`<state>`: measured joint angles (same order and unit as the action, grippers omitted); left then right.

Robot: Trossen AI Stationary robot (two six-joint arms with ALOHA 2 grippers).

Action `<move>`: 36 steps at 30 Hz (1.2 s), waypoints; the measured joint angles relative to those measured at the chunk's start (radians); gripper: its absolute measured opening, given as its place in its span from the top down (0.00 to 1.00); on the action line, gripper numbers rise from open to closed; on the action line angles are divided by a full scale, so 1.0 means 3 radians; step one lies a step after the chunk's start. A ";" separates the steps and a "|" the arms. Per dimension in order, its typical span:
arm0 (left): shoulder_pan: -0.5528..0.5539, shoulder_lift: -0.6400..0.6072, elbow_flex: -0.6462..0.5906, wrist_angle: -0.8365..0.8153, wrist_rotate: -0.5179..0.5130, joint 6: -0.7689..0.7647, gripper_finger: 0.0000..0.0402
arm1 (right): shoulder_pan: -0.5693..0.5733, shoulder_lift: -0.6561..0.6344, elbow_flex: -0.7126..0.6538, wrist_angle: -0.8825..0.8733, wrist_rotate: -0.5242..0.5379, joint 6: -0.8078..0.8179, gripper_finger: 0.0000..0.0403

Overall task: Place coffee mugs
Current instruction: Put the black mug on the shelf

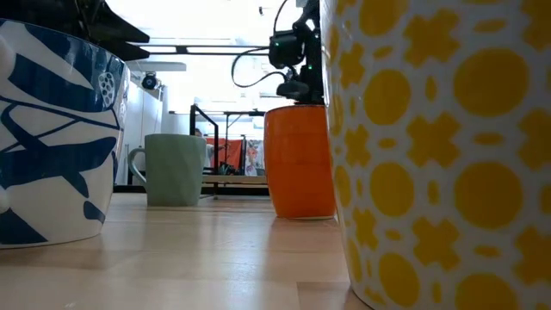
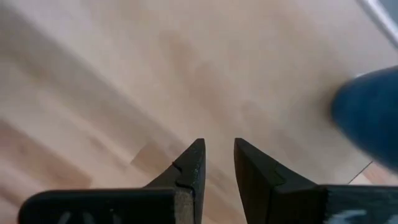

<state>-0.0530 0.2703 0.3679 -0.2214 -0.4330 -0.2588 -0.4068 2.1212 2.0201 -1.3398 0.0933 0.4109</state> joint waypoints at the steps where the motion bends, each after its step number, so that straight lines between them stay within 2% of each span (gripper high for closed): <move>1: 0.0000 0.0000 0.0000 0.0000 0.0000 0.0001 0.57 | 0.0047 0.0000 0.0000 -0.0050 -0.0010 -0.0031 0.84; 7: 0.0000 0.0000 0.0000 0.0000 0.0001 0.0001 0.57 | 0.0386 0.0000 0.0000 -0.0778 -0.0059 -0.0239 0.84; 11: 0.0001 -0.0001 0.0000 0.0003 -0.0001 0.0001 0.57 | 0.0613 -0.0009 -0.0028 -0.0760 -0.0067 -0.0579 0.84; 17: 0.0000 0.0000 0.0000 0.0002 0.0000 -0.0171 0.57 | 0.1003 -0.0290 -0.0031 -0.0768 0.0400 -0.0931 0.84; 21: 0.0000 -0.0001 0.0000 0.0001 -0.0001 -0.0174 0.57 | 0.1164 -0.0755 -0.0083 -0.0766 0.0487 -0.1007 0.84; 24: 0.0000 -0.0001 0.0000 0.0001 -0.0001 -0.0174 0.57 | 0.1267 -0.1194 -0.0309 -0.0752 0.0562 -0.0949 0.84; 28: 0.0000 -0.0001 0.0000 0.0002 -0.0001 -0.0171 0.57 | 0.1356 -0.1902 -0.0844 -0.0687 0.0628 -0.0596 0.84; 33: 0.0000 0.0000 0.0000 0.0001 -0.0001 -0.0066 0.57 | 0.1498 -0.2777 -0.1659 -0.0225 0.0622 0.0207 0.84; 36: -0.0001 -0.0001 0.0000 0.0002 -0.0001 -0.0086 0.57 | 0.1633 -0.3179 -0.2114 0.0154 0.0612 0.0509 0.84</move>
<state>-0.0532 0.2700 0.3679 -0.2208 -0.4334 -0.2846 0.0830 1.1674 1.3859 -1.2938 0.2768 0.5635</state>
